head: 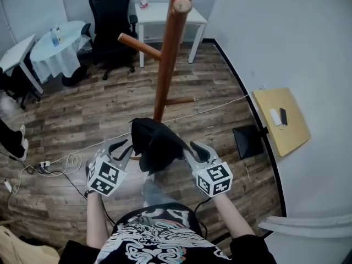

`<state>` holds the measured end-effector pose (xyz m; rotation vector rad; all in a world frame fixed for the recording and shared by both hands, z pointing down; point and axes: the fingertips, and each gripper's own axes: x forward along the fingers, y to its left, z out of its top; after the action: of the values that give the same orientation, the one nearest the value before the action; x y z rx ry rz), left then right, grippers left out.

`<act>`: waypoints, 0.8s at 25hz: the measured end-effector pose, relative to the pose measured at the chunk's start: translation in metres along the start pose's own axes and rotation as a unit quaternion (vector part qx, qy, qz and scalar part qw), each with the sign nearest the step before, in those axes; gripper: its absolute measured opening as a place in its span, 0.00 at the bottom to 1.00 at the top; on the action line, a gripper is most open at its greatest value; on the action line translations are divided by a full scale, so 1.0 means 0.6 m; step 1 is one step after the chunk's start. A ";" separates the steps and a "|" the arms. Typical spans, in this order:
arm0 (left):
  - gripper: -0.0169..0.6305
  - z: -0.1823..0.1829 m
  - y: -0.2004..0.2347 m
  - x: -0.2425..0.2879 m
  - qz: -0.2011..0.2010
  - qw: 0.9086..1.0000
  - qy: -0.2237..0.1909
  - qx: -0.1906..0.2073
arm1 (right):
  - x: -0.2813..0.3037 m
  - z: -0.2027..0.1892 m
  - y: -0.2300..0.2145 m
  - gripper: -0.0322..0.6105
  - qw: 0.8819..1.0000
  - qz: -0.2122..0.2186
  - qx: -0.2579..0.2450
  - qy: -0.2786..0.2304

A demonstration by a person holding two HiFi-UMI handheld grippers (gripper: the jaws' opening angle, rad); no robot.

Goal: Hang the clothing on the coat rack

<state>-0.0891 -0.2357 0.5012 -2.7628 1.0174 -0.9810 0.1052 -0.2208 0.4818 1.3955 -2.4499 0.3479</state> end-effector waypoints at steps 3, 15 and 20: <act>0.14 -0.002 -0.020 -0.016 0.001 1.000 0.000 -0.001 | -0.016 -0.010 0.013 0.22 1.000 0.005 0.005 0.005; 0.14 0.114 -0.070 0.044 -0.032 0.995 -0.049 0.083 | -0.011 0.008 0.009 0.32 0.999 0.004 0.043 -0.013; 0.14 0.120 -0.064 0.057 -0.044 0.995 -0.049 0.081 | -0.013 0.010 0.016 0.33 0.999 0.015 0.030 -0.017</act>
<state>-0.0057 -0.2388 0.4717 -2.7122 0.7723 -0.8838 0.0999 -0.2118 0.4725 1.4001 -2.5103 0.4121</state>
